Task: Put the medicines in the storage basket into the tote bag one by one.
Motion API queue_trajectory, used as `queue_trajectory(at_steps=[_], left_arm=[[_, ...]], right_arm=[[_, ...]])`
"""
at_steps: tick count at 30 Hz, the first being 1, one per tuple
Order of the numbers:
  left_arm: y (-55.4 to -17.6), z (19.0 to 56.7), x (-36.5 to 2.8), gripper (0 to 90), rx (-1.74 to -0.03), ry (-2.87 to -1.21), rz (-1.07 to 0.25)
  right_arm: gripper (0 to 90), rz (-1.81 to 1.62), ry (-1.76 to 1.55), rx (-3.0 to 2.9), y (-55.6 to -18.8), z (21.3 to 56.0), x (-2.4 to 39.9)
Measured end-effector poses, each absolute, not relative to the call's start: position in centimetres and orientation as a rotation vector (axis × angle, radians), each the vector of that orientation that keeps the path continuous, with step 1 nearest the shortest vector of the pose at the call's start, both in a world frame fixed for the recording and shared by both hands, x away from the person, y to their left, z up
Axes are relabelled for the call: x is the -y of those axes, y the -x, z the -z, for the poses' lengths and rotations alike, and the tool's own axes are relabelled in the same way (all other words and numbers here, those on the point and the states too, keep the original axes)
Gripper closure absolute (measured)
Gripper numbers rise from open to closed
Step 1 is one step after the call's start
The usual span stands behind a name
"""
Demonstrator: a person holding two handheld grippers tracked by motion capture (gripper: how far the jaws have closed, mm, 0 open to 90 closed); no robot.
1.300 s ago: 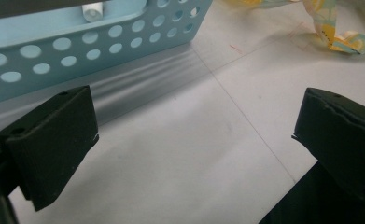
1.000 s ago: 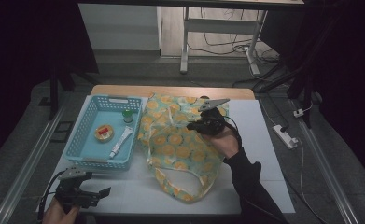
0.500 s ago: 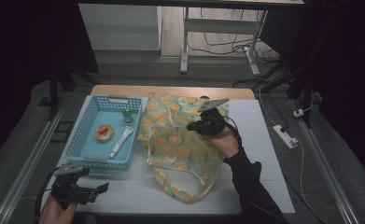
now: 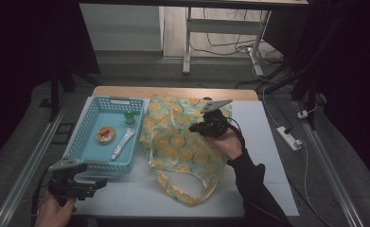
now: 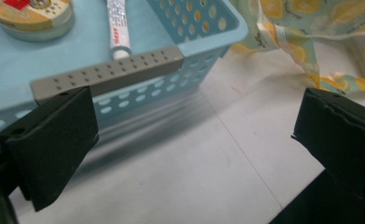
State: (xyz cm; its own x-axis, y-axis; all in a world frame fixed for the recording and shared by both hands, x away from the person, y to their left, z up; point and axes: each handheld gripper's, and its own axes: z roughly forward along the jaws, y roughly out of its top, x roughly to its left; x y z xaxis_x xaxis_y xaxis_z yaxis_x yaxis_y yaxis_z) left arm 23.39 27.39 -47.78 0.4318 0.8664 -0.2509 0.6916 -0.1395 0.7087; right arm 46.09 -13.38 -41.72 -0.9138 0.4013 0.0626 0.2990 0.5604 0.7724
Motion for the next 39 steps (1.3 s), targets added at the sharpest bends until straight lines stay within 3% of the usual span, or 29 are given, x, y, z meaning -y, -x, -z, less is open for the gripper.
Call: queue_trajectory(at_steps=[22,39], left_arm=[[-27.8,47.0,-27.3,0.1,-1.284,-1.941,-0.338],[-31.9,46.4,-27.8,0.0,-1.354,-1.952,-0.372]], right_arm=[[89.8,-1.280,-0.594,-2.662,-46.1,41.7,13.4],[89.7,-1.284,-0.587,-2.658,-46.1,41.6,13.4]])
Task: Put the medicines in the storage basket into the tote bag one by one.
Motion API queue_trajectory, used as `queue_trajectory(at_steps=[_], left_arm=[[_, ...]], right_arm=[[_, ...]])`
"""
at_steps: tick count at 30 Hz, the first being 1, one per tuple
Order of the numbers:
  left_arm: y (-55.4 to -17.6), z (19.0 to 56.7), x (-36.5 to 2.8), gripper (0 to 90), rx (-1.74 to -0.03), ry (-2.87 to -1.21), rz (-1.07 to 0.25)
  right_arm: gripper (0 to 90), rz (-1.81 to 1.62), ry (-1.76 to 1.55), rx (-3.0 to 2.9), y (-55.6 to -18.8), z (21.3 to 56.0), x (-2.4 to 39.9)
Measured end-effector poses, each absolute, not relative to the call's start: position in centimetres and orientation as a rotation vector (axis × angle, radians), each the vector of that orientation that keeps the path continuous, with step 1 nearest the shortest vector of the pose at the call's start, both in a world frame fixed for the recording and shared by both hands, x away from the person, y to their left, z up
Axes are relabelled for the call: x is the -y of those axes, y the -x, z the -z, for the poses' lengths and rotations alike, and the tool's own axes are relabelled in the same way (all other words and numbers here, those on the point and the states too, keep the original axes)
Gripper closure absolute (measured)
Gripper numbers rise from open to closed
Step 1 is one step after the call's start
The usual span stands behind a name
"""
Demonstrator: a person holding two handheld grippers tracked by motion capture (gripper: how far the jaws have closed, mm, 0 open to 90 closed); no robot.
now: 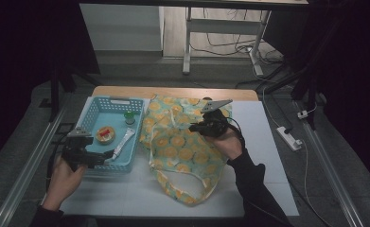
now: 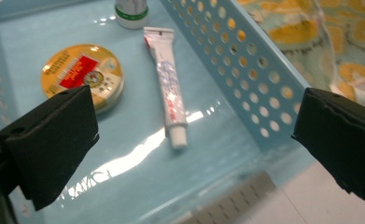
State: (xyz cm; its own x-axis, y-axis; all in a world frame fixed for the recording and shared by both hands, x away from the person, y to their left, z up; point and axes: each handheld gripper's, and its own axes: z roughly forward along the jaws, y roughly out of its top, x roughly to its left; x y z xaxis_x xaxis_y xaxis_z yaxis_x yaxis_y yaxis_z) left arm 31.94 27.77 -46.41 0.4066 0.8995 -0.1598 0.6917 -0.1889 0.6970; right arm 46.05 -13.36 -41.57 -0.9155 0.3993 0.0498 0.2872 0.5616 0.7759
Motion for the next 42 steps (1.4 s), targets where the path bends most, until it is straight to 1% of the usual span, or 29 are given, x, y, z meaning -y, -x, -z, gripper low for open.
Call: queue_trajectory(at_steps=[7,15,25,34,38,42], left_arm=[[-33.8,46.4,-28.0,0.0,-1.366,-1.973,-0.347],[-36.2,46.3,-28.8,0.0,-1.391,-1.945,-0.299],[-39.0,46.9,-29.3,0.0,-1.450,-1.954,-0.307],[-41.2,47.4,-29.6,0.0,-1.454,-1.972,-0.371],[-42.5,48.1,-29.5,0.0,-1.468,-1.998,-0.354],[-43.5,48.9,-29.6,0.0,-1.503,-2.014,-0.309]], right_arm=[[89.7,-1.280,-0.587,-2.660,-46.1,41.7,13.3],[89.7,-1.279,-0.586,-2.662,-46.1,41.7,13.3],[89.7,-1.277,-0.584,-2.666,-46.1,41.7,13.3],[89.7,-1.276,-0.581,-2.673,-46.1,41.7,13.2],[89.7,-1.274,-0.581,-2.675,-46.0,41.8,13.2],[89.7,-1.274,-0.580,-2.676,-46.0,41.8,13.2]])
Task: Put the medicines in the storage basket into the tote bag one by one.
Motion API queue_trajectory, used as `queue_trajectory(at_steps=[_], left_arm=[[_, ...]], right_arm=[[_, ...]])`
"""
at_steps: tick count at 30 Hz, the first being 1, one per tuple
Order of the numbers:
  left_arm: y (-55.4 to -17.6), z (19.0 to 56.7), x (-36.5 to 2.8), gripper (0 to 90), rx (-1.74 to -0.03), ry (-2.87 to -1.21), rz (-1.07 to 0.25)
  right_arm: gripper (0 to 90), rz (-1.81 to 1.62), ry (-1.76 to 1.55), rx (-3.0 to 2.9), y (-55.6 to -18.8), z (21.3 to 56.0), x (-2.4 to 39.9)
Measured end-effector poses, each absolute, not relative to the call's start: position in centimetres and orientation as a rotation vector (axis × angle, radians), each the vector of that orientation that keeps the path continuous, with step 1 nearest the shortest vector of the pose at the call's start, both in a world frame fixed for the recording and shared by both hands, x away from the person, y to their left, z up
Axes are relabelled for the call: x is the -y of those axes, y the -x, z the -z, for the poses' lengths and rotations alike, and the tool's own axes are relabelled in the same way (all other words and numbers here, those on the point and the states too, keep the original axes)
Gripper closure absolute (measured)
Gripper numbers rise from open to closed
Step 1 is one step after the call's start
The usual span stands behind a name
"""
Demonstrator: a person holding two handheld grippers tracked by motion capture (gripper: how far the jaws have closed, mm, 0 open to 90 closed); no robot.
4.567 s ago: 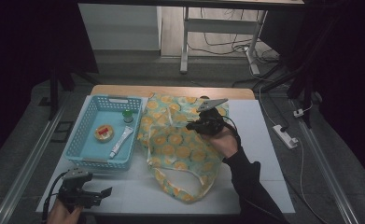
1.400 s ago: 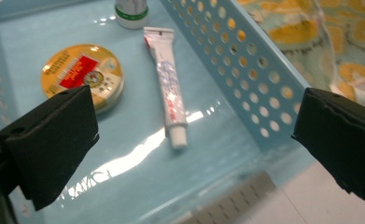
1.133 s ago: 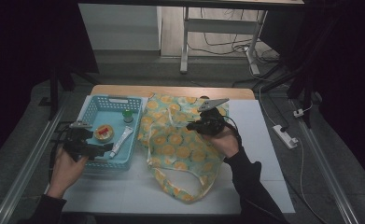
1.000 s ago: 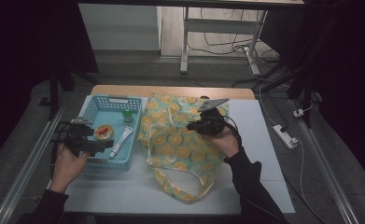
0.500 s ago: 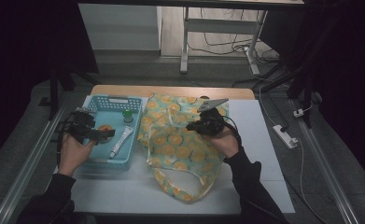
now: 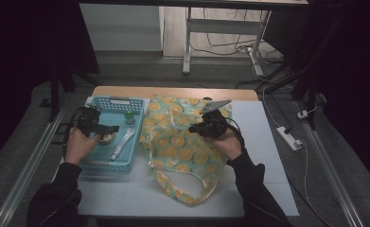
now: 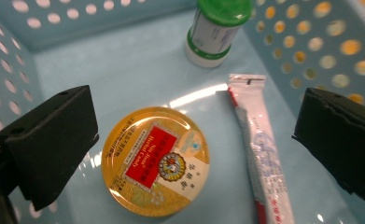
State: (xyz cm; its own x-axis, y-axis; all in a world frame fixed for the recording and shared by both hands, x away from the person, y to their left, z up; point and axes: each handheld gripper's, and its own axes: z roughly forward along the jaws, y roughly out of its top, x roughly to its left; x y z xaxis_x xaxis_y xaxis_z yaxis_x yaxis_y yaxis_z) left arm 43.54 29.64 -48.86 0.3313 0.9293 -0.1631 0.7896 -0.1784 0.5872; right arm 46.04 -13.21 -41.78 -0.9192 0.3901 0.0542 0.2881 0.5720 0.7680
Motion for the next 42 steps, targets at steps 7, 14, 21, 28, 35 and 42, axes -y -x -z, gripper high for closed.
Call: queue_trajectory(at_steps=[7,14,21,28,35,42], left_arm=[[-45.0,49.9,-29.6,0.0,-1.492,-2.054,-0.311],[-46.1,51.1,-29.3,0.0,-1.502,-2.128,-0.290],[-46.5,51.7,-29.0,0.0,-1.557,-2.187,-0.263],[-46.5,52.1,-28.6,0.9,-1.626,-2.240,-0.225],[-46.2,51.9,-28.5,3.5,-1.712,-2.230,-0.193],[-45.8,51.8,-28.5,18.9,-1.753,-2.268,-0.207]], right_arm=[[89.7,-1.273,-0.578,-2.678,-46.1,41.8,13.2],[89.7,-1.275,-0.577,-2.679,-46.1,41.8,13.3],[89.7,-1.271,-0.573,-2.683,-46.1,41.8,13.2],[89.7,-1.270,-0.572,-2.685,-46.0,41.8,13.2],[89.7,-1.269,-0.571,-2.686,-46.0,41.9,13.2],[89.7,-1.269,-0.571,-2.683,-46.0,41.9,13.2]])
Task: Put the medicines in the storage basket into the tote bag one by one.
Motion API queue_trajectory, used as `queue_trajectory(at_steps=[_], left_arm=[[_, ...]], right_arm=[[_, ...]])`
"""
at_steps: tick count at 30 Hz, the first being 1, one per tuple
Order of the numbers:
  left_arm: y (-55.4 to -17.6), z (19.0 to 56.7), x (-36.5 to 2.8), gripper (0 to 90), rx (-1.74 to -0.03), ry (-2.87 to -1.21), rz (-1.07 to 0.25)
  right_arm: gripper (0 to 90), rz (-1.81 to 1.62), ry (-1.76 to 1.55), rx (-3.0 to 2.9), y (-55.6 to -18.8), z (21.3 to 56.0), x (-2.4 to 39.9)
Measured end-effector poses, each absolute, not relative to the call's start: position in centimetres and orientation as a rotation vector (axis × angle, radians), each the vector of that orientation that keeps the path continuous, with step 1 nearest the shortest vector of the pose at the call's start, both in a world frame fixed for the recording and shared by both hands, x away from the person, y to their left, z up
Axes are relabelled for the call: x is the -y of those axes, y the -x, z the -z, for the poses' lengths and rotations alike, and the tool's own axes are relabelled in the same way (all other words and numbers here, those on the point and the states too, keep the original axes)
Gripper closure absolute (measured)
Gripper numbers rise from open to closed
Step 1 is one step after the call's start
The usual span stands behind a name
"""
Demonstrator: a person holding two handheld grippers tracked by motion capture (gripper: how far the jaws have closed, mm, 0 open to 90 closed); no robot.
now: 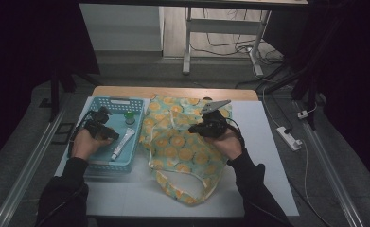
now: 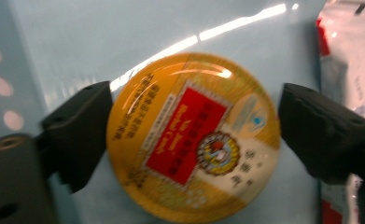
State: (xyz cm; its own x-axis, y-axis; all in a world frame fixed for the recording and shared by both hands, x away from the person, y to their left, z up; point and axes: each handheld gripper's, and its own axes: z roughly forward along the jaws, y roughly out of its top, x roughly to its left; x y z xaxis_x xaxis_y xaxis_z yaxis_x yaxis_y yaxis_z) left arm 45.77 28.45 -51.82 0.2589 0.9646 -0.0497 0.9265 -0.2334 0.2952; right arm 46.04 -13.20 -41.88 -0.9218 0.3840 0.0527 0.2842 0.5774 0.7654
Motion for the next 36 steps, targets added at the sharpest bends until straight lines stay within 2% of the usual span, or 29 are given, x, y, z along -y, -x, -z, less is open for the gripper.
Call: queue_trajectory(at_steps=[9,36], left_arm=[[-45.6,51.2,-28.5,19.9,-1.748,-2.235,-0.219],[-41.5,46.2,-27.3,20.0,-1.439,-2.132,-0.289]], right_arm=[[89.7,-1.274,-0.572,-2.679,-46.1,41.9,13.3],[89.7,-1.305,-0.581,-2.652,-46.0,41.5,13.4]])
